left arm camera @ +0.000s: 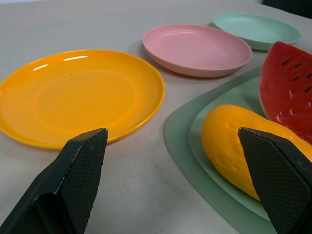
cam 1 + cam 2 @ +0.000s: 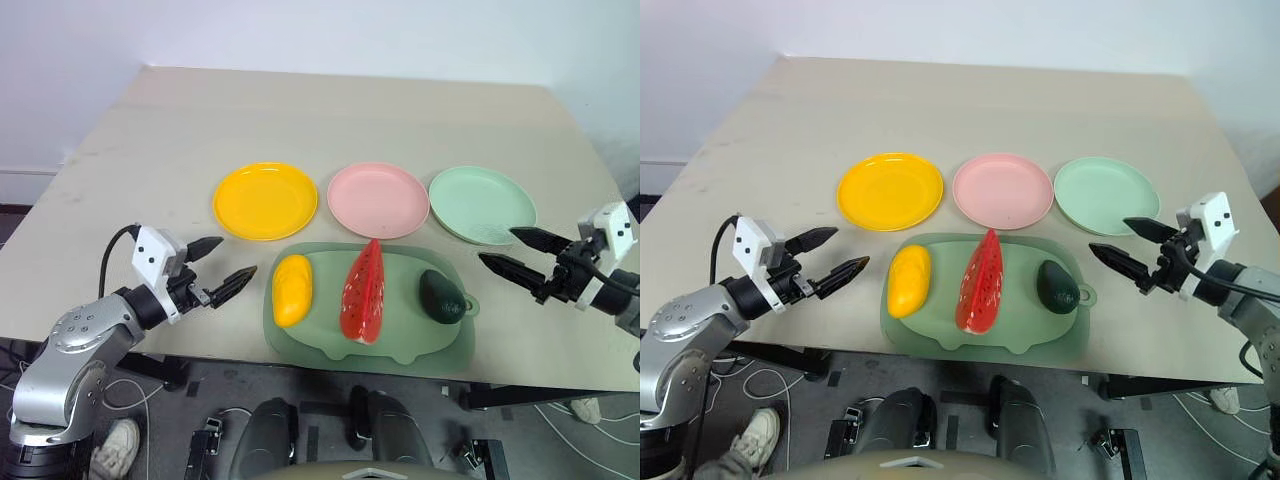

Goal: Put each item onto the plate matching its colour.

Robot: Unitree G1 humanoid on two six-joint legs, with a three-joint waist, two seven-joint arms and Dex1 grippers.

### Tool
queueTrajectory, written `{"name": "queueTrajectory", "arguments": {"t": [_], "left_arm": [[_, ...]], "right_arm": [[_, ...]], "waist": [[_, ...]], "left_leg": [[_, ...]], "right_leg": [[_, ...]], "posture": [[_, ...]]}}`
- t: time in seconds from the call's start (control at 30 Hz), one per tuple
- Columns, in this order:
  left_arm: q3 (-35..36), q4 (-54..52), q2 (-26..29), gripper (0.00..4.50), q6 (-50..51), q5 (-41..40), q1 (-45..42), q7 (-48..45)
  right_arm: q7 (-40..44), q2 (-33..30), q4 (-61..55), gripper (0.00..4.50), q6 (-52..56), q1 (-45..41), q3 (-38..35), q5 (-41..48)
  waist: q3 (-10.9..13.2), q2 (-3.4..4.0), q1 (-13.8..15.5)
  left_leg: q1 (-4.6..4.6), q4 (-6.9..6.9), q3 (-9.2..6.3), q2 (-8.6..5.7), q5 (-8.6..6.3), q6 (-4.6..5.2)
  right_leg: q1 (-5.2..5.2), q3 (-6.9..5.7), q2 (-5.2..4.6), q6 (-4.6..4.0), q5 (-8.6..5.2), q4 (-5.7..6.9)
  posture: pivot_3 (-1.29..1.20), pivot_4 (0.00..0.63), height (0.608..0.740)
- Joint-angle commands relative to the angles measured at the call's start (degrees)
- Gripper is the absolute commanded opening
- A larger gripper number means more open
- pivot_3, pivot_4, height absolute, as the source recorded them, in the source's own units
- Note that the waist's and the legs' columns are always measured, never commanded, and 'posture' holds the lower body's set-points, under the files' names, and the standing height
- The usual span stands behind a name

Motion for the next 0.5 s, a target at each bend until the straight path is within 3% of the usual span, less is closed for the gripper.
{"name": "queueTrajectory", "arguments": {"t": [0.03, 0.27, 0.5], "left_arm": [[1.4, -2.7, 0.5, 4.48, -0.7, -0.3, 1.0, 0.3], [2.3, -2.4, 1.3, 4.48, -0.7, -0.4, 1.2, 0.3], [1.7, -0.2, 3.1, 4.48, -0.3, -0.7, -2.0, -0.8]], "right_arm": [[0.1, -0.5, 0.6, 4.50, -0.7, -1.6, 0.3, -0.9], [-0.3, -1.5, 0.4, 4.50, 1.1, -3.4, -0.3, -0.8], [-2.5, -1.5, -9.5, 4.50, 7.1, -0.3, -3.7, 3.9]], "waist": [[0.0, 0.00, 0.0], [0.0, 0.01, 0.0], [0.0, 0.01, 0.1]], "left_leg": [[-0.01, 0.00, 0.01, 0.00, 0.00, 0.00], [0.00, 0.01, 0.01, 0.00, 0.00, 0.00], [-0.01, 0.00, -0.01, 0.01, 0.00, 0.00]], "right_leg": [[-0.01, 0.00, 0.00, 0.05, 0.03, 0.00], [0.00, 0.00, 0.01, 0.04, 0.03, 0.01], [-0.01, -0.01, 0.01, 0.06, 0.04, 0.01]], "posture": [[0.00, 0.150, 0.740], [0.00, 0.150, 0.740], [0.00, 0.150, 0.740]]}}
